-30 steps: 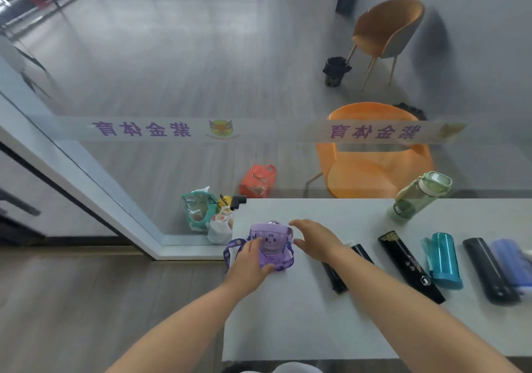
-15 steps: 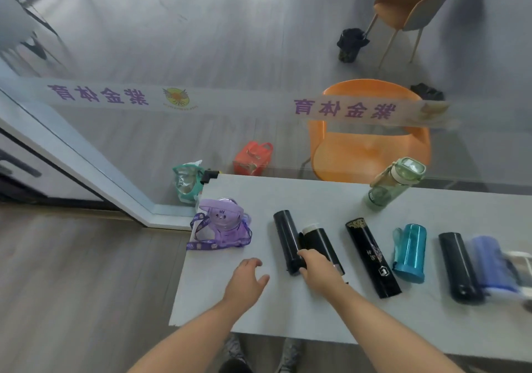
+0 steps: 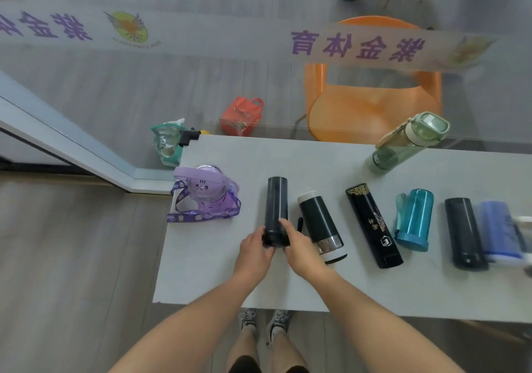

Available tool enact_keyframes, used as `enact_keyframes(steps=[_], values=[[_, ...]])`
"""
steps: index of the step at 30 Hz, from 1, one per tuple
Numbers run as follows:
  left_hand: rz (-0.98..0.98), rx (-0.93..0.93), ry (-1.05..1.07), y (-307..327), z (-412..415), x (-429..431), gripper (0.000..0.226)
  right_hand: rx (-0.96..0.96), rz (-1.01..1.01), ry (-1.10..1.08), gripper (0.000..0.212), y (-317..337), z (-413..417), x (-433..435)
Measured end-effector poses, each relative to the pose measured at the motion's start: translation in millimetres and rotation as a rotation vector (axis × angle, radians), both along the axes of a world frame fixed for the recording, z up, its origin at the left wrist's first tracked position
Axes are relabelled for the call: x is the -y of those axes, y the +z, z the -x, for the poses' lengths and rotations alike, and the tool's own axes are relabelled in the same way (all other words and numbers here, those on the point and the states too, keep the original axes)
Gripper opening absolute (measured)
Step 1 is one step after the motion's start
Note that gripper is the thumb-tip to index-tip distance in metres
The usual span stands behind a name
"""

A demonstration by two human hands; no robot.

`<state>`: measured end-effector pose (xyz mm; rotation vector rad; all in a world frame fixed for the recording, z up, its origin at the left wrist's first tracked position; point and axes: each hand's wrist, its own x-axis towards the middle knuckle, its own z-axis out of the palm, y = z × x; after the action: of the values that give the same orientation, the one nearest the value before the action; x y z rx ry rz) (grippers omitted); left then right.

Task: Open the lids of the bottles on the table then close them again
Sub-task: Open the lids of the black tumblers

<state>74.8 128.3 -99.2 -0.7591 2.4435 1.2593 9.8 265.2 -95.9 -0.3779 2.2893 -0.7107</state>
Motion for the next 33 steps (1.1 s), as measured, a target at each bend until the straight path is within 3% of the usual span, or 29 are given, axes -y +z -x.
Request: enact_keyframes(steps=[6,10,14,24,30,33], values=[[0.074,-0.089,-0.057,43,-16,26,0.050,0.221,0.149,-0.181,0.067,52,1,-2],[0.107,-0.200,-0.063,78,-17,35,0.048,0.269,0.203,-0.204,0.057,89,5,-3],[0.192,-0.324,-0.168,101,-1,42,0.040,0.212,0.234,-0.246,0.036,116,15,5],[0.704,-0.452,-0.457,107,33,47,0.028,0.100,0.168,-0.353,0.038,116,42,16],[0.757,-0.338,-0.466,112,26,32,0.034,0.109,0.122,-0.400,0.030,108,50,-28],[0.763,-0.444,-0.480,116,30,17,0.026,0.138,0.119,-0.388,0.032,105,53,-56]])
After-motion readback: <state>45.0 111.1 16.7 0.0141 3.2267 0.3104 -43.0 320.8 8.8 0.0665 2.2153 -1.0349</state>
